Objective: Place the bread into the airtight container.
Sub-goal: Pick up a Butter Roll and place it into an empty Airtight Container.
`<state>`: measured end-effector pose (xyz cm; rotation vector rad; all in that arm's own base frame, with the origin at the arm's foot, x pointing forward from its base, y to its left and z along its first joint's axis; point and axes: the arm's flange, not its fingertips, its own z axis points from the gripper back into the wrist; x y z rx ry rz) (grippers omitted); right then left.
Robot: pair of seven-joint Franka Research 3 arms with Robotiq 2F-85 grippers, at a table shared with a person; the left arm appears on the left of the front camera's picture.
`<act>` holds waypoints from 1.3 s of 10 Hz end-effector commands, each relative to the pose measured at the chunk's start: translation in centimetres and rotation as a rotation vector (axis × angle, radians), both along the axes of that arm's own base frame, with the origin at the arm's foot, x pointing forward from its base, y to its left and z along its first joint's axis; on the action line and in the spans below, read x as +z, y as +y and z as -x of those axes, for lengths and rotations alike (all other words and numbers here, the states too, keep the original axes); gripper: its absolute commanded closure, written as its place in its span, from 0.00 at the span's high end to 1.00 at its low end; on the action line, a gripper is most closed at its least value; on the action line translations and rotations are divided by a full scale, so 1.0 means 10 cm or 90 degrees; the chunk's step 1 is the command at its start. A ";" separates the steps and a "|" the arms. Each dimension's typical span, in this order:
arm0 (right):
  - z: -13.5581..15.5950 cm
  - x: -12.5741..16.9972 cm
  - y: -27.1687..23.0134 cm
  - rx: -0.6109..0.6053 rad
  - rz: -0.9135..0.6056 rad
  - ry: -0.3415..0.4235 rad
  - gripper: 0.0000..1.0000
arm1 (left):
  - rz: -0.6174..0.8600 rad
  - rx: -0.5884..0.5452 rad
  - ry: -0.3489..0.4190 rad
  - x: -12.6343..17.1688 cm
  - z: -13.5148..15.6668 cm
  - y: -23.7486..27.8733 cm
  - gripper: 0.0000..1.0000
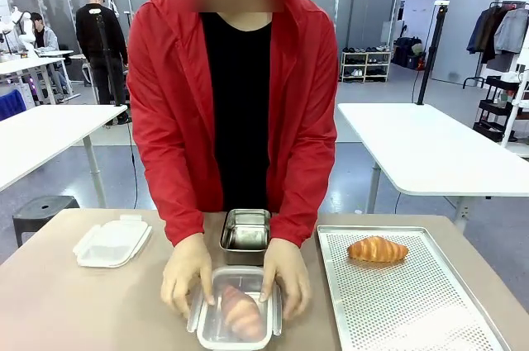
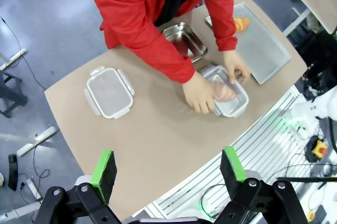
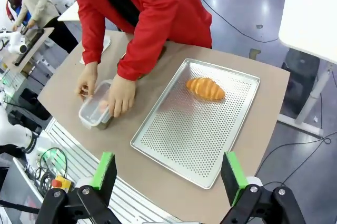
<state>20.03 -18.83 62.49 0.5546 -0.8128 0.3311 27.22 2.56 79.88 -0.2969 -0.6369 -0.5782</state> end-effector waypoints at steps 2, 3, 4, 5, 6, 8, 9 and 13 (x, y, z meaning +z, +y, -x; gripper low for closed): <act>0.00 0.01 0.00 0.007 0.004 0.003 1.00 | -0.001 -0.012 -0.008 0.01 0.00 0.00 1.00; 0.00 0.01 0.00 0.007 0.004 0.003 1.00 | -0.001 -0.012 -0.008 0.01 0.00 0.00 1.00; 0.00 0.01 0.00 0.007 0.004 0.003 1.00 | -0.001 -0.012 -0.008 0.01 0.00 0.00 1.00; 0.00 0.01 0.00 0.007 0.004 0.003 1.00 | -0.001 -0.012 -0.008 0.01 0.00 0.00 1.00; 0.00 0.01 0.00 0.007 0.004 0.003 1.00 | -0.001 -0.012 -0.008 0.01 0.00 0.00 1.00; 0.00 0.01 0.00 0.007 0.004 0.003 1.00 | -0.001 -0.012 -0.008 0.01 0.00 0.00 1.00; 0.00 0.01 0.00 0.007 0.004 0.003 1.00 | -0.001 -0.012 -0.008 0.01 0.00 0.00 1.00; 0.00 0.01 0.00 0.007 0.004 0.003 1.00 | -0.001 -0.012 -0.008 0.01 0.00 0.00 1.00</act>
